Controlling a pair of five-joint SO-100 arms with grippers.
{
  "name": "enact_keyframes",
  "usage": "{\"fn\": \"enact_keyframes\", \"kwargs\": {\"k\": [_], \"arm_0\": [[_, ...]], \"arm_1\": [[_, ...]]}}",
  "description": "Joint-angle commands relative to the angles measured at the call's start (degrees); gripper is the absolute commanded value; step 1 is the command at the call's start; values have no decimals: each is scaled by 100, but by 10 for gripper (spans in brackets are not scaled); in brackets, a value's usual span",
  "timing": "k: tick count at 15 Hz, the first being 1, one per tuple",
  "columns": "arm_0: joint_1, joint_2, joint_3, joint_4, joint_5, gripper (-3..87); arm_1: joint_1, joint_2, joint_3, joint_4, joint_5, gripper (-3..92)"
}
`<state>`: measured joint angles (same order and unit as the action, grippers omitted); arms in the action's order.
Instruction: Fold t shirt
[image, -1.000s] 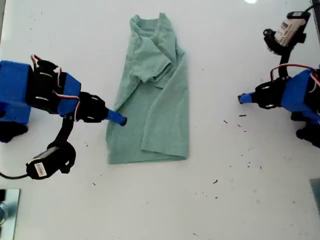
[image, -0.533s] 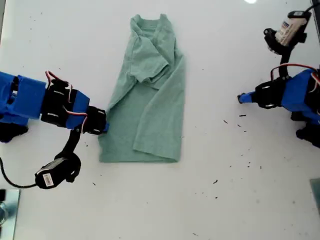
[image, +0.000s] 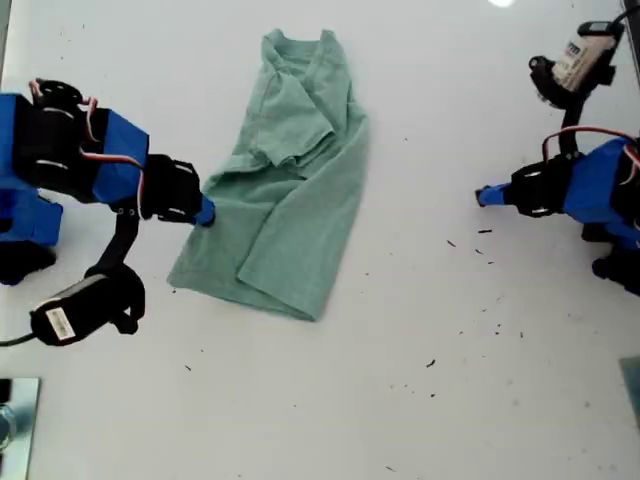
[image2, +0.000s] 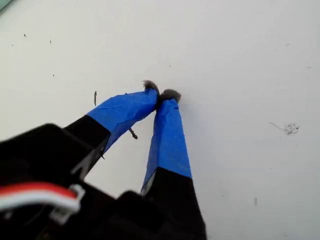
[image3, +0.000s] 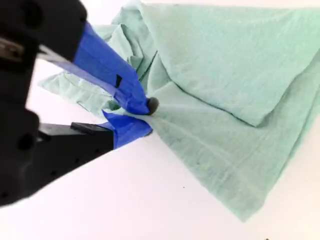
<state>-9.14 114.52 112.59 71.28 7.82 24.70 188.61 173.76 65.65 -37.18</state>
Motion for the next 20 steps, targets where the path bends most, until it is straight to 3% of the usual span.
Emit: {"fn": "enact_keyframes", "kwargs": {"k": [1,4,6,7,9,10,12,15,17,20], "arm_0": [[193,-492,-1037,-35,26,-2],[448,-2681,-3744,-167,246,4],[510,-4720,-6319,-237,545,99],[527,-5071,-6381,-1028,650,179],[466,-5643,-6416,-1934,861,254],[360,-5818,-6398,-2013,905,263],[105,-5282,-6311,-1371,809,286],[-255,-2707,-5810,-264,1002,287],[-694,-949,-4298,387,1028,284],[-1204,2355,712,-545,721,256]], "arm_1": [[-35,114,290,44,79,25],[-18,123,290,53,79,25],[-18,141,299,62,97,25],[-35,149,299,79,105,25],[-53,176,299,88,105,25],[-53,193,308,97,105,25],[-79,237,316,132,105,25],[-88,396,343,211,114,25],[-79,404,343,220,114,25],[-53,413,352,220,105,25]]}}
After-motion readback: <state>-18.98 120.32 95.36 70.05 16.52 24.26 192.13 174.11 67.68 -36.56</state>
